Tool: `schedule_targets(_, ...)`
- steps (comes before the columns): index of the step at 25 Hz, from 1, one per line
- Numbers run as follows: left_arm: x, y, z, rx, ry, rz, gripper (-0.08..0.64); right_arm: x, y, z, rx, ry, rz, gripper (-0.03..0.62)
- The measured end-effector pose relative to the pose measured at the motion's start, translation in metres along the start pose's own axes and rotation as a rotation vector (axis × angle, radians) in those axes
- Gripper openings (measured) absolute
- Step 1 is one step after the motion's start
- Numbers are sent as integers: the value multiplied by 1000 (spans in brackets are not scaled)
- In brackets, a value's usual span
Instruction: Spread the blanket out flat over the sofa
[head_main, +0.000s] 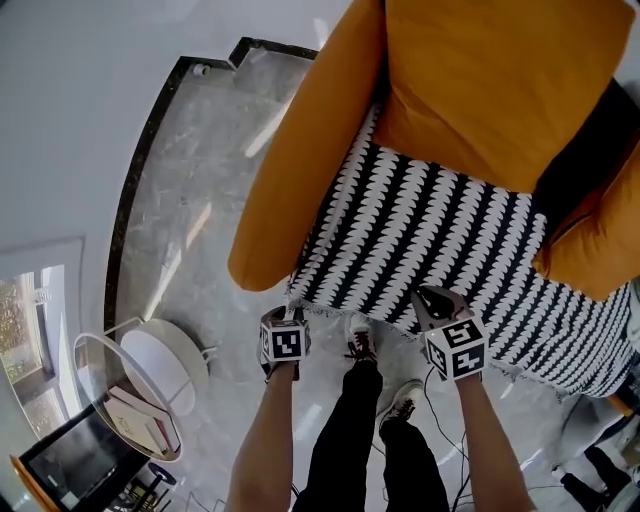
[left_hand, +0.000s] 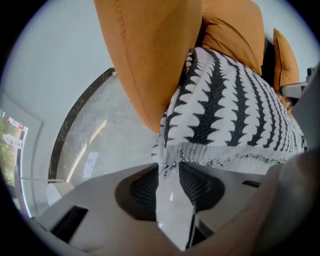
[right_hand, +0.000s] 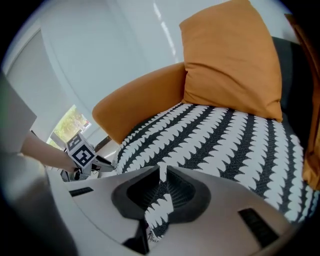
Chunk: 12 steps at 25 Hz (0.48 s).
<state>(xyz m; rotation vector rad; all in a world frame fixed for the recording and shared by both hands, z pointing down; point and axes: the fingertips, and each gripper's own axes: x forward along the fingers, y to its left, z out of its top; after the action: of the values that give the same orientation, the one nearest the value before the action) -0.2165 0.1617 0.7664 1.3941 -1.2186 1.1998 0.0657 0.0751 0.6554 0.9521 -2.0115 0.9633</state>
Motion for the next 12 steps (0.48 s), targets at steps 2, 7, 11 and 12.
schedule_targets(2,-3,-1,-10,-12,-4,9,153,-5,-4,1,-2,-21,7,24)
schedule_targets(7,-33,-2,-19,-35,-84,23,152,-29,-2,14,-14,-80,16,23)
schedule_targets(11,-68,-15,-3,-10,-189,15,152,-61,2,33,-32,-142,13,23)
schedule_targets(12,-81,-21,2,-5,-215,11,152,-73,4,38,-37,-159,9,23)
